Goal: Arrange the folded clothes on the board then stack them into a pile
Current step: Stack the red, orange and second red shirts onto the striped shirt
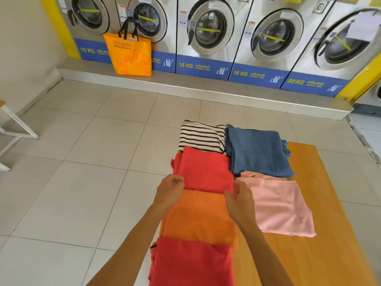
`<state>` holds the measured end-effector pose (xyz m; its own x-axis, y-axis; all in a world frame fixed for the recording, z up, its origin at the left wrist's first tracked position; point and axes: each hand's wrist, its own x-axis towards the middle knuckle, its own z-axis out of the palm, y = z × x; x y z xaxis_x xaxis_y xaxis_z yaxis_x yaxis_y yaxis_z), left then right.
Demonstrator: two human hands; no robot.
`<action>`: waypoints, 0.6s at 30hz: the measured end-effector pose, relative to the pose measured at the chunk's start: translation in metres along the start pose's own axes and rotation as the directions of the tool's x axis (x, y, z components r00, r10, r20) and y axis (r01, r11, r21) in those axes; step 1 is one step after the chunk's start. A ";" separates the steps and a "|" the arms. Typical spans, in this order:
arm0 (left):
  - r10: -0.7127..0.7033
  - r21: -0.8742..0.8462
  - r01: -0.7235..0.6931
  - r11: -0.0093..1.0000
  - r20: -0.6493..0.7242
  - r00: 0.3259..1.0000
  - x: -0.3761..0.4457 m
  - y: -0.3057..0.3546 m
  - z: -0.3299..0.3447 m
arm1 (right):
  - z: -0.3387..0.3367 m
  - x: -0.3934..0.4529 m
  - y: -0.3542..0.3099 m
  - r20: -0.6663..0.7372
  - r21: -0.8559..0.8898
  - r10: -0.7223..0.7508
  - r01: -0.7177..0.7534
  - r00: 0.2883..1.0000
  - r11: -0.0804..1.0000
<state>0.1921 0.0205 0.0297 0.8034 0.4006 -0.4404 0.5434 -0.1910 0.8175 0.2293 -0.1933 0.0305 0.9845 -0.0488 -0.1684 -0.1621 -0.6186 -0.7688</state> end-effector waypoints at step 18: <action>-0.226 0.125 0.242 0.962 -0.127 0.966 0.112 -0.007 0.059 | 0.032 0.102 0.014 0.140 -0.016 0.294 -0.295 0.946 0.955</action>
<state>0.2928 0.0144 -0.0476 0.6222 0.5441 -0.5629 0.7474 -0.1991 0.6338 0.3250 -0.1817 -0.0167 0.8739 -0.1182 -0.4715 -0.4439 -0.5893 -0.6750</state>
